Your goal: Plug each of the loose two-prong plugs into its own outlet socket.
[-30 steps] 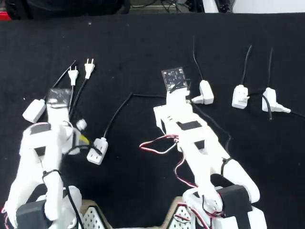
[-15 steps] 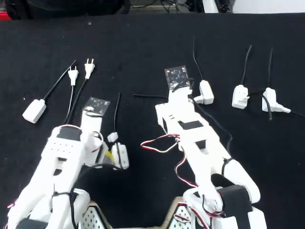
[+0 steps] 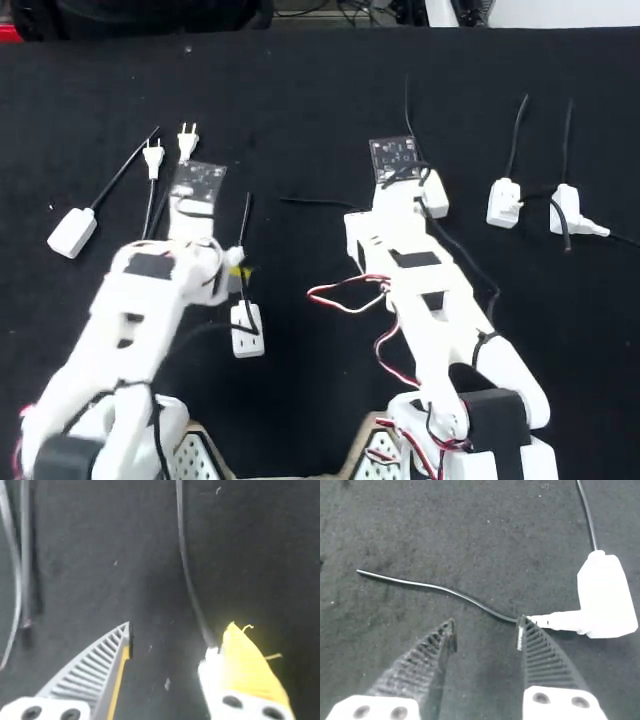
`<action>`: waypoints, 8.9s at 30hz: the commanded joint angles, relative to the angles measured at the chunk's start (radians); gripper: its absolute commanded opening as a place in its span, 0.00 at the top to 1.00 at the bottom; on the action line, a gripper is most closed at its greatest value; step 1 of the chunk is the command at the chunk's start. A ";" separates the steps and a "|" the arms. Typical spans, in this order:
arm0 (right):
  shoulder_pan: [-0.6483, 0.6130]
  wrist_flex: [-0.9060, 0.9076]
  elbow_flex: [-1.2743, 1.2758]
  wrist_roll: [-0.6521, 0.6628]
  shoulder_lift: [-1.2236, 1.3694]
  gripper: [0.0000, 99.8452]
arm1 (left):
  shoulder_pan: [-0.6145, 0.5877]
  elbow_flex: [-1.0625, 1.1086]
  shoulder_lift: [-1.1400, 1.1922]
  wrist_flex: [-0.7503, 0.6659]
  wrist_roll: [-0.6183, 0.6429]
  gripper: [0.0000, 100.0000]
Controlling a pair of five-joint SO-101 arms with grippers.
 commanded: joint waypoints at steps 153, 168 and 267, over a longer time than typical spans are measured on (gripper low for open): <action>0.041 -0.020 -0.045 -0.003 -0.033 0.82 | -0.286 -1.719 1.321 0.358 -0.044 0.94; 0.041 -0.018 -0.044 -0.005 -0.033 0.82 | -0.285 -2.175 1.303 0.954 -0.044 0.94; -0.442 0.583 0.005 -0.390 -0.104 0.78 | -0.226 0.082 0.157 -0.399 0.397 0.74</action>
